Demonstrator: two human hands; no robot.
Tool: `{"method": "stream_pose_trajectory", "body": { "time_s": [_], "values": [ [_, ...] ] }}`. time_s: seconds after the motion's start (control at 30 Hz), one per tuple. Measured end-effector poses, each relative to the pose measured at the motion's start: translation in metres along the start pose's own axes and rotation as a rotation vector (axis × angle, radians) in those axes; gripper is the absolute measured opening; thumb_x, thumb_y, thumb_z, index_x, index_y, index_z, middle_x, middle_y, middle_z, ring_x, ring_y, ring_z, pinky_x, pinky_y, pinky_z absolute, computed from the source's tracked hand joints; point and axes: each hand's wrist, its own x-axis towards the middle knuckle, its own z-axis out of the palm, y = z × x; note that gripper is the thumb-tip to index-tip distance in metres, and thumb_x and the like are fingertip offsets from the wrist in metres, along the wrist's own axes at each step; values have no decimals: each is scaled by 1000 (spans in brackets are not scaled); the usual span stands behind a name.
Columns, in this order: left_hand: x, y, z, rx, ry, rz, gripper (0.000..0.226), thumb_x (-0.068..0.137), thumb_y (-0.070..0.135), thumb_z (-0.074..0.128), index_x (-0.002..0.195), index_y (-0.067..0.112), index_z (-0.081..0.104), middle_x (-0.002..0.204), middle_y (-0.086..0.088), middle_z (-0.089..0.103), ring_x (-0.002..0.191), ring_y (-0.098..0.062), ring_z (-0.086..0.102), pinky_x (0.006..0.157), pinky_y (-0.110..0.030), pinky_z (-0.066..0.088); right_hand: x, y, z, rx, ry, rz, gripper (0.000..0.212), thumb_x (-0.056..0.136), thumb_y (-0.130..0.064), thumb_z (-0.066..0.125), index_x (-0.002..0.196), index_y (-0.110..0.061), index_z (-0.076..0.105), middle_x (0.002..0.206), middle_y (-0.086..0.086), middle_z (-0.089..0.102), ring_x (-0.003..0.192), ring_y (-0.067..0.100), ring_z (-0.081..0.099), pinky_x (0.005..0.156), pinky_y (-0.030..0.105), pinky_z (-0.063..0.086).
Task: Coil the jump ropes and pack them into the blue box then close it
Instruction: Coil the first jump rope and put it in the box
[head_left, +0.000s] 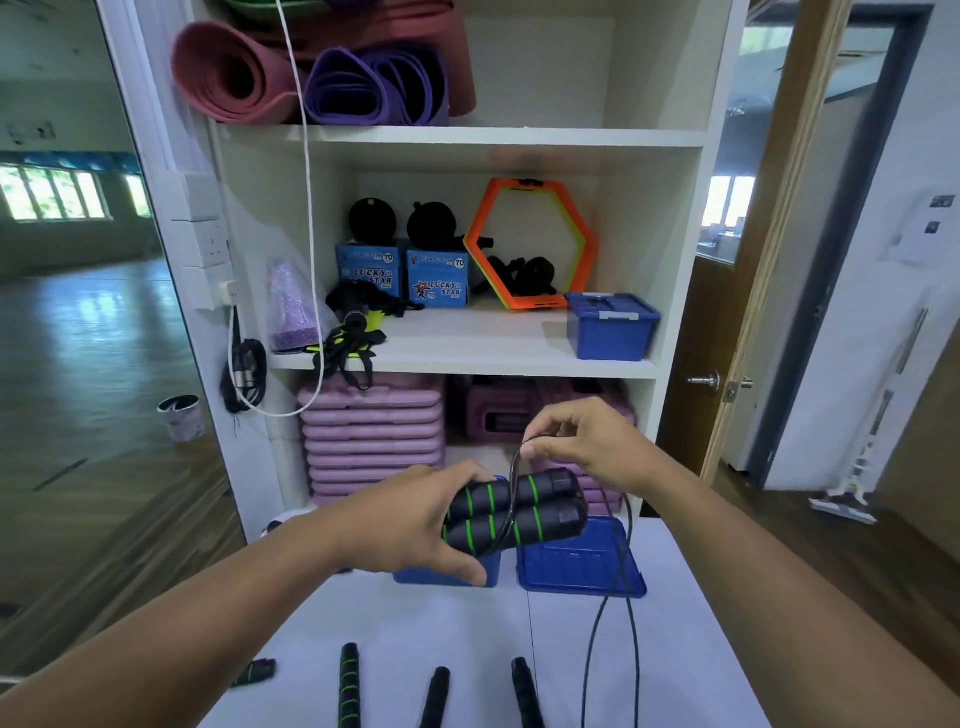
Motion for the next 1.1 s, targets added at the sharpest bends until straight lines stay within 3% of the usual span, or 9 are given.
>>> {"method": "stream_pose_trajectory", "body": {
  "time_s": [0.1,0.2,0.33,0.43,0.5,0.63,0.77,0.9,1.1],
  "values": [
    [-5,5,-5,-68,74,-3,66,68,54,86,116,40,43,101,6,63,93,-13,55,84,-32,48,-2,8,10,240,37,31,14,89,-5,67,79,-12,74,78,2,71,72,8,63,69,22,51],
    [-6,6,-7,-182,164,16,64,67,51,89,111,45,43,98,19,64,88,-3,57,81,-24,47,-5,13,24,446,70,78,18,91,6,55,82,-2,69,80,12,68,73,19,64,69,34,54],
    [2,-1,-9,-329,308,-2,61,68,48,89,113,47,49,99,25,66,90,0,63,84,-27,51,-10,24,46,422,72,81,26,98,-15,55,73,-8,60,60,2,52,54,18,36,55,34,33],
    [14,-14,-11,-397,448,-64,55,69,43,90,110,45,53,98,23,68,91,2,65,83,-22,52,-14,22,53,468,59,154,24,103,-20,48,98,-3,65,65,0,50,51,13,35,50,25,33],
    [25,-22,-13,-381,536,-102,56,69,43,89,112,42,54,98,22,67,90,4,63,79,-19,49,-15,24,55,372,17,180,27,105,-21,45,113,-2,62,67,0,49,51,11,37,50,24,35],
    [43,-42,-23,-295,625,-184,61,72,43,87,122,32,55,100,19,66,91,-1,61,72,-11,42,-15,23,50,100,-38,173,26,105,-26,43,108,-14,65,68,-1,49,51,9,41,51,24,39],
    [53,-54,-24,-57,562,-213,73,75,42,86,138,26,52,103,5,69,95,-19,61,76,-29,42,-10,21,38,-183,-47,98,16,102,-31,49,107,-23,62,63,-10,51,55,3,42,57,28,40],
    [65,-56,-19,188,478,-217,82,78,47,81,148,29,43,121,-10,64,109,-30,59,90,-38,48,-5,9,28,-434,-104,41,16,102,-31,47,112,-23,57,88,-5,61,79,15,55,74,39,46],
    [66,-50,-8,270,262,-168,87,78,57,77,152,44,32,127,1,57,112,-25,57,90,-42,51,4,-7,9,-614,23,-74,21,100,-28,53,108,-17,69,96,-7,58,89,13,54,80,32,45]
  ]
}}
